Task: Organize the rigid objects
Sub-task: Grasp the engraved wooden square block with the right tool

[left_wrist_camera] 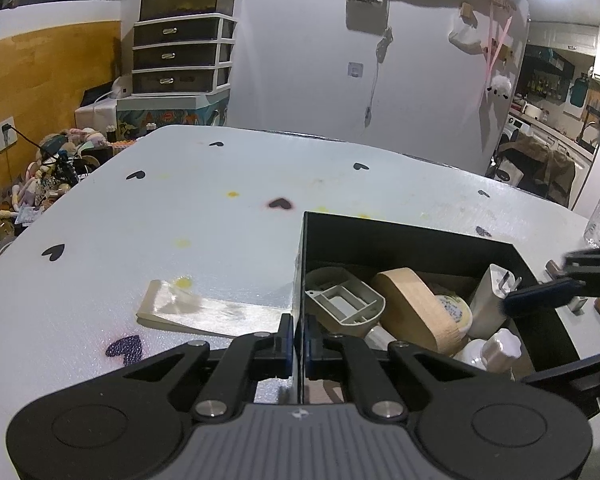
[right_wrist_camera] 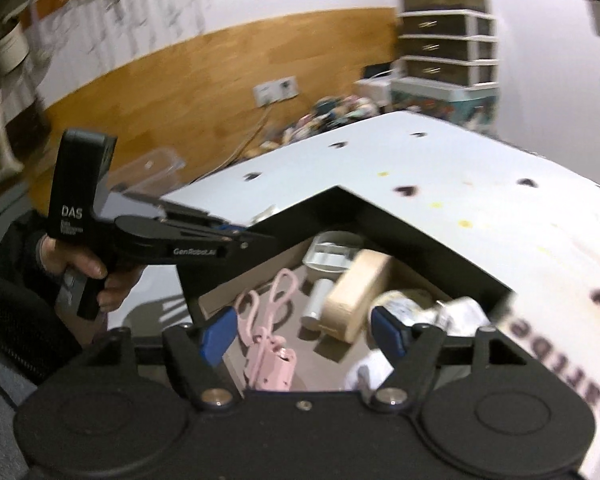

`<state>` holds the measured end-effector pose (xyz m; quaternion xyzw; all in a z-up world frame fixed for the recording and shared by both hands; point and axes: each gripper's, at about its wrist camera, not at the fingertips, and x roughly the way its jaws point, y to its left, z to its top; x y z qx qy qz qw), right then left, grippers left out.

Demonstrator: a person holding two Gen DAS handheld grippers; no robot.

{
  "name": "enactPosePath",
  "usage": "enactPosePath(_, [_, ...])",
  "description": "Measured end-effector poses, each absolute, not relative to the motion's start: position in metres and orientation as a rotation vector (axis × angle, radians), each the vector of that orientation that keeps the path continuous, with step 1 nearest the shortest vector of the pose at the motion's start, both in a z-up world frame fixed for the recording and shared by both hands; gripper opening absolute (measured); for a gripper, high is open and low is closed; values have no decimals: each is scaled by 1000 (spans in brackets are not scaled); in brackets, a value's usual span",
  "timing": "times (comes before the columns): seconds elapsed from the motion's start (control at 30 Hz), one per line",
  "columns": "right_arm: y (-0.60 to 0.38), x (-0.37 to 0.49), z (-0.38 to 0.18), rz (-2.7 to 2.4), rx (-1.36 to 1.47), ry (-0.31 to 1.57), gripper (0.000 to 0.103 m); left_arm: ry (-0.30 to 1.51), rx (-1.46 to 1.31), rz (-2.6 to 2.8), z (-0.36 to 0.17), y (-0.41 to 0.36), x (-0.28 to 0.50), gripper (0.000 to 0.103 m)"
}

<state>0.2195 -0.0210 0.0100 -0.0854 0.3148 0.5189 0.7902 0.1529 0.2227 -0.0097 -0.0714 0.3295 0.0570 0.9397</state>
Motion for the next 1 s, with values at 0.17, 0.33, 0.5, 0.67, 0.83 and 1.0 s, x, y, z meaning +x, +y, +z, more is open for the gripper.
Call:
enactPosePath(0.17, [-46, 205, 9, 987, -122, 641, 85, 674, -137, 122, -11, 221, 154, 5])
enactPosePath(0.33, [-76, 199, 6, 811, -63, 590, 101, 666, -144, 127, -13, 222, 153, 5])
enactPosePath(0.5, [-108, 206, -3, 610, -8, 580, 103, 657, -154, 135, -14, 221, 153, 5])
enactPosePath(0.67, [-145, 222, -14, 336, 0, 554, 103, 657, -153, 148, -15, 220, 153, 5])
enactPosePath(0.83, [-188, 239, -18, 128, -52, 547, 103, 659, -149, 151, -15, 219, 154, 5])
enactPosePath(1.0, [-224, 266, -25, 64, -133, 617, 103, 661, -147, 154, -15, 219, 154, 5])
